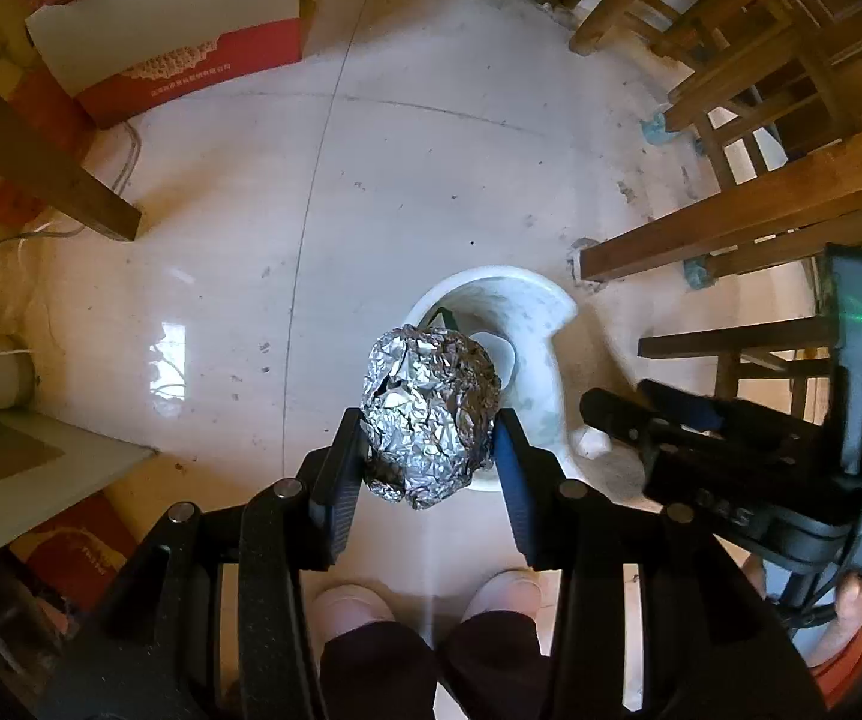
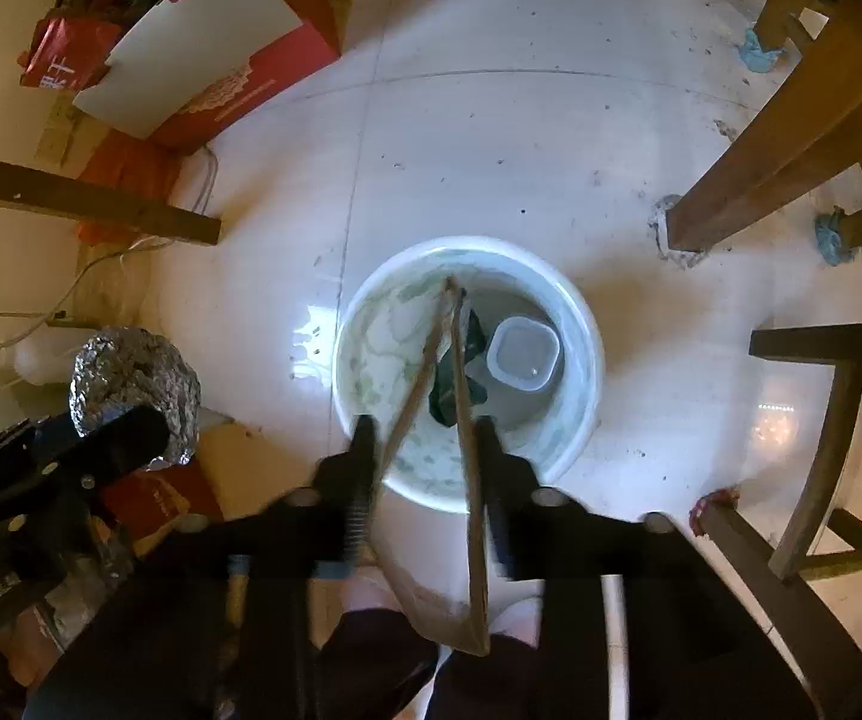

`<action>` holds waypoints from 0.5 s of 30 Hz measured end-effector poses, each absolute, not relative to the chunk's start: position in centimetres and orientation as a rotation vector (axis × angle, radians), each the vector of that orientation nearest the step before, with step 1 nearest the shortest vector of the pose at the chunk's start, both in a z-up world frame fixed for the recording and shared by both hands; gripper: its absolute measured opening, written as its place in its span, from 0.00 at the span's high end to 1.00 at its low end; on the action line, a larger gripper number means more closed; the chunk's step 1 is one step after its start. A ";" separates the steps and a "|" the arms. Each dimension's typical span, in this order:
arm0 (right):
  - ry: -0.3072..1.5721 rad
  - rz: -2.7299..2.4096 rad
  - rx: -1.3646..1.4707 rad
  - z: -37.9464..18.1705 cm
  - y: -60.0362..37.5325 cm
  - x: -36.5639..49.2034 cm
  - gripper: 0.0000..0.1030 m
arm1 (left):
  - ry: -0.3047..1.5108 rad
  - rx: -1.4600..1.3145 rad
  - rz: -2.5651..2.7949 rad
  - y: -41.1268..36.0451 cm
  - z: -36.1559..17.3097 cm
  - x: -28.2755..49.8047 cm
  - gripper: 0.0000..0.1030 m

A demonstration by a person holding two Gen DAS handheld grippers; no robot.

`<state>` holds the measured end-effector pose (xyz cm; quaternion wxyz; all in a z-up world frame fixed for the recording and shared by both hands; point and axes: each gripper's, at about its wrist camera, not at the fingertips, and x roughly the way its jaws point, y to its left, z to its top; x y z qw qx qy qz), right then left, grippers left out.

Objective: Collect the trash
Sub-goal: 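Open the left tool dropping the foil ball while the right tool drops the paper strip into the bucket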

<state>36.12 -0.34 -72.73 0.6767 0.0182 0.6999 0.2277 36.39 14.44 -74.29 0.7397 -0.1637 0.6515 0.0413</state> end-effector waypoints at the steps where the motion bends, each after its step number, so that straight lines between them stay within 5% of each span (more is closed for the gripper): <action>1: 1.566 0.507 0.047 -72.7 -0.6 36.2 0.44 | 1.435 -0.366 0.088 14.5 -74.6 36.4 0.59; 10: 1.555 0.431 0.029 -71.9 -3.1 36.4 0.42 | 1.475 -0.395 0.026 12.7 -75.5 37.8 0.59; 15: 1.516 0.409 -0.013 -69.1 -4.2 36.3 0.42 | 1.527 -0.340 0.025 10.8 -75.1 38.5 0.43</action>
